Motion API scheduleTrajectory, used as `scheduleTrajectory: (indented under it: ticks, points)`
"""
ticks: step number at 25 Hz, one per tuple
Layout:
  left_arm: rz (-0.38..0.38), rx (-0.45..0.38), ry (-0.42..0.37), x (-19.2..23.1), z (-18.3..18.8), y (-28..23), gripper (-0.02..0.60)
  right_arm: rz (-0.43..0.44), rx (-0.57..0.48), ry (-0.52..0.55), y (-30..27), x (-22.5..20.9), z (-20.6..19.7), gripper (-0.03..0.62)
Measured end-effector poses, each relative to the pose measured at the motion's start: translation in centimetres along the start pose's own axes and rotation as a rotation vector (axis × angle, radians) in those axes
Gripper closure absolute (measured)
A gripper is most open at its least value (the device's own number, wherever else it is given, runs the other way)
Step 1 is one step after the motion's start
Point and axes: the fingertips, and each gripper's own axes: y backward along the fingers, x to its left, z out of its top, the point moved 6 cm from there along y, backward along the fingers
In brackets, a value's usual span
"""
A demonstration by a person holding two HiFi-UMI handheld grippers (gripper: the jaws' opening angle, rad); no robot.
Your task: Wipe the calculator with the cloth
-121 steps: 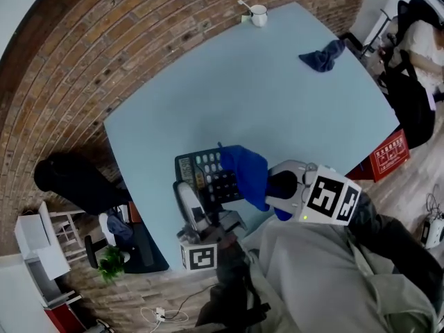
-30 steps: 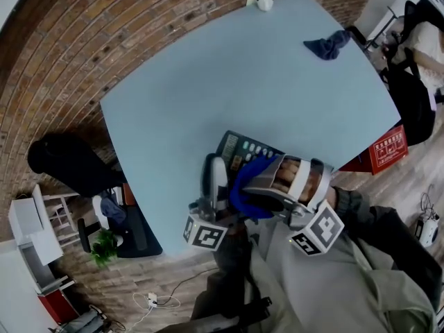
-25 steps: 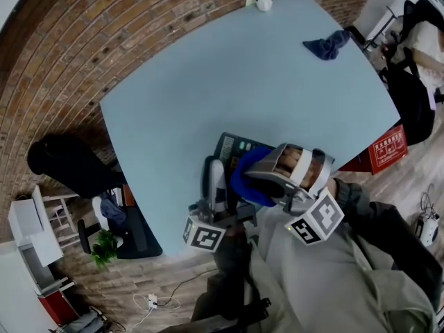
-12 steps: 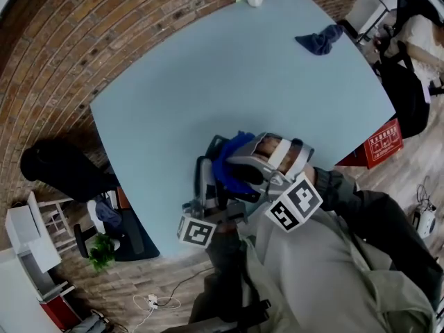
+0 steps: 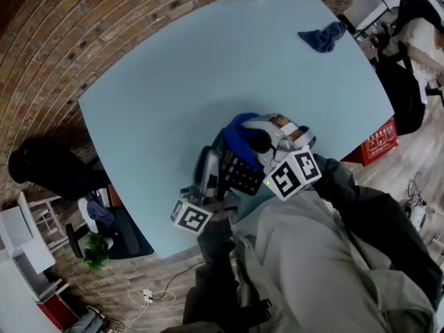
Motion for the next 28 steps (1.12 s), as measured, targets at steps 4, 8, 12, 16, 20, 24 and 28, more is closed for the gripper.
scheduleTrajectory:
  ticks: [4, 8, 12, 16, 20, 24, 28]
  points:
    - [0.016, 0.052, 0.019, 1.9, -0.5, -1.3, 0.531, -0.037, 0.036, -0.004, -3.1, -1.3, -0.5, 0.526]
    - [0.023, 0.124, -0.021, 4.8, -0.7, -2.2, 0.531, 0.077, 0.039, 0.036, -4.2, 1.2, -1.6, 0.526]
    - [-0.013, 0.281, -0.113, 7.7, -1.9, -4.1, 0.531, 0.157, 0.078, -0.037, -5.4, 3.7, -4.7, 0.526]
    - [-0.027, 0.383, -0.125, 10.2, -2.6, -5.4, 0.531, 0.157, 0.121, -0.068, -6.6, 4.7, -7.2, 0.526]
    - [-0.023, 0.422, -0.154, 12.1, -2.8, -6.3, 0.529, 0.086, 0.131, -0.090, -7.9, 5.0, -9.2, 0.526]
    - [0.012, 0.401, -0.234, 12.2, -1.7, -6.4, 0.509, 0.034, 0.126, -0.089, -8.4, 5.6, -9.3, 0.526]
    - [0.061, 0.468, -0.465, 12.1, -0.8, -6.6, 0.466, 0.000, 0.138, -0.061, -8.8, 6.1, -8.8, 0.525]
